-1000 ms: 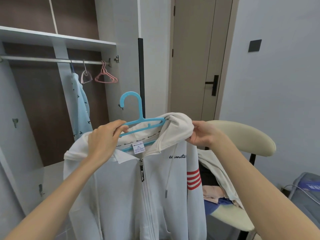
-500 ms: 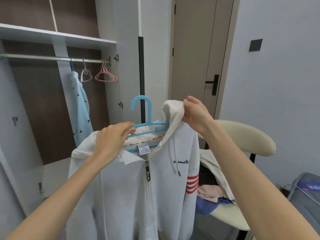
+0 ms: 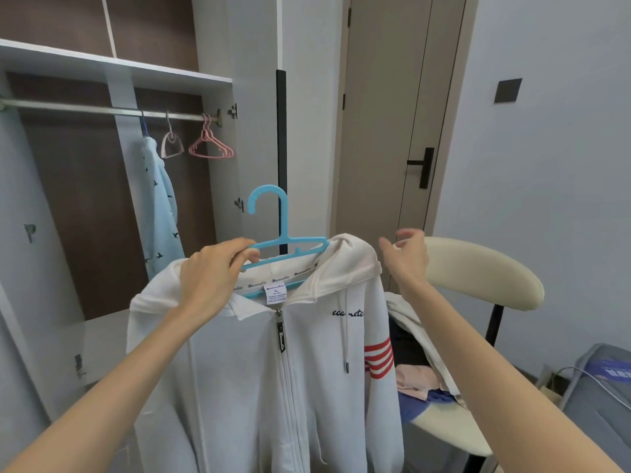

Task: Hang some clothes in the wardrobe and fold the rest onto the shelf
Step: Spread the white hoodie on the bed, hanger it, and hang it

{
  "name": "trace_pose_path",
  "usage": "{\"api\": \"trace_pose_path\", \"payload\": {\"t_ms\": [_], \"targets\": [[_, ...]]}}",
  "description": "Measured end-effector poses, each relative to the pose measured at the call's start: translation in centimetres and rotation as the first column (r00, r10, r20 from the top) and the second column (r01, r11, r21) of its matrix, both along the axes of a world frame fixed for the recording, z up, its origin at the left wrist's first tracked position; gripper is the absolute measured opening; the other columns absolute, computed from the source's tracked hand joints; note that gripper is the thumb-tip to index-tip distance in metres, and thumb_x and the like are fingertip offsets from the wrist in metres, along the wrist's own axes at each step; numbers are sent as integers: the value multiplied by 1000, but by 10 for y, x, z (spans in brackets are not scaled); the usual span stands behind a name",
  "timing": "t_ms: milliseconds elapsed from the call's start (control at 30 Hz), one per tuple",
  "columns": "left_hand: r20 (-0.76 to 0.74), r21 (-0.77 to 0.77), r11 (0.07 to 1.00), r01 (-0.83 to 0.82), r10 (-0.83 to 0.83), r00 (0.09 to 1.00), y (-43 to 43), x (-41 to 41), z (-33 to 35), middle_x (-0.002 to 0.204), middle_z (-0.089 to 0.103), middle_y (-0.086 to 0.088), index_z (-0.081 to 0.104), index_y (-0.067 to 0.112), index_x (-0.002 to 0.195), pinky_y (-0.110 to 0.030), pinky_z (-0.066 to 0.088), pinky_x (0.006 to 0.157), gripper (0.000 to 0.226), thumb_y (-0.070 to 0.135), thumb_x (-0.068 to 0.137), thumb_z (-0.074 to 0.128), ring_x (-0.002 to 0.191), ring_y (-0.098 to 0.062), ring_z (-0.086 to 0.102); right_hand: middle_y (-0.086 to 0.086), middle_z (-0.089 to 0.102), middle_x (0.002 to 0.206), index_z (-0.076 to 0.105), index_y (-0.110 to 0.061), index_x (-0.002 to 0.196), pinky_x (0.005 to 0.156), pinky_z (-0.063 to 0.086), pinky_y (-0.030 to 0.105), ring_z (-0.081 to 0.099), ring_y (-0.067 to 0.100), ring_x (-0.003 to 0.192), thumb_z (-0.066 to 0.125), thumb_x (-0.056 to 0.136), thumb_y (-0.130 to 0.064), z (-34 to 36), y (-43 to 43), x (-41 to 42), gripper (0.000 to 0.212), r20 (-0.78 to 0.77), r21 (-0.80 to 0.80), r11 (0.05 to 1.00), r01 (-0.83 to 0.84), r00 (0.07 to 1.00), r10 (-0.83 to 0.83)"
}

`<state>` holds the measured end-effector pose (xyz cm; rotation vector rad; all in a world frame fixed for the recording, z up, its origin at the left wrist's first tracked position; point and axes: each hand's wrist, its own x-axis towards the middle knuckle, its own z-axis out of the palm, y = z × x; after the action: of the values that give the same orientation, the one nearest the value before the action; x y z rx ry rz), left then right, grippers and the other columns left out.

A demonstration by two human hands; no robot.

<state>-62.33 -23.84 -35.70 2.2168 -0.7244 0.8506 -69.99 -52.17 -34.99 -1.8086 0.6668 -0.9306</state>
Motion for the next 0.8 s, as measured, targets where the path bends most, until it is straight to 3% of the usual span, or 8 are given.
{"api": "trace_pose_path", "payload": {"t_ms": [100,167,233,400,567,667,733,800], "targets": [[21,18,1000,5,-6,1000,-4,-3,0,90,72,14,70,29,101,-33,51,62,18,32,95,54,76,-16,62,-8,59,102,63,-21,107,81,44,28,56,11,99,60,88,-44,14,21,-4,29,-98,-362,892,-272,962,254],[25,26,999,18,-19,1000,-6,-6,1,89,72,14,70,28,101,-37,54,64,17,32,95,55,79,-19,65,-8,58,97,70,-26,100,76,45,31,55,11,92,61,86,-43,16,23,-3,23,-257,-584,745,-321,944,205],[25,40,999,27,-28,999,-7,-9,1,90,72,12,71,26,102,-38,54,64,18,31,94,56,80,-18,65,-9,57,89,74,-24,96,71,39,30,55,13,87,63,88,-32,15,23,-3,16,-235,-660,704,-263,962,139],[43,97,995,26,-30,999,-7,-15,2,96,73,7,69,22,109,-34,53,68,22,30,93,57,85,-21,66,5,67,92,75,-12,92,69,35,30,58,25,87,57,90,-12,14,33,-4,19,-164,-708,690,-152,985,48],[64,270,961,53,-73,995,-7,-20,12,108,71,-3,64,17,122,-46,57,81,36,21,86,67,93,-30,68,5,67,69,77,-11,77,74,44,30,56,25,73,52,78,-4,44,45,-5,27,-86,-629,775,-67,996,17],[74,298,953,56,-81,994,-8,-20,6,108,71,-3,62,18,124,-46,57,79,37,22,88,66,91,-29,68,5,74,82,78,-13,87,80,54,29,67,20,78,62,80,-8,51,42,3,18,-116,-507,844,-177,984,137],[40,161,984,78,-86,995,-6,-17,-3,101,73,5,66,20,119,-41,58,76,29,25,92,60,84,-21,69,5,74,98,75,-14,100,80,52,16,68,14,81,66,83,-11,45,35,-1,19,-172,-392,853,-345,938,300],[-10,58,995,79,-78,997,-4,-13,-10,95,72,12,68,23,113,-33,56,73,24,29,94,55,79,-12,67,2,69,115,72,-15,111,85,39,10,64,14,102,63,89,-15,37,29,-9,23,-214,-531,768,-358,934,287]]}}
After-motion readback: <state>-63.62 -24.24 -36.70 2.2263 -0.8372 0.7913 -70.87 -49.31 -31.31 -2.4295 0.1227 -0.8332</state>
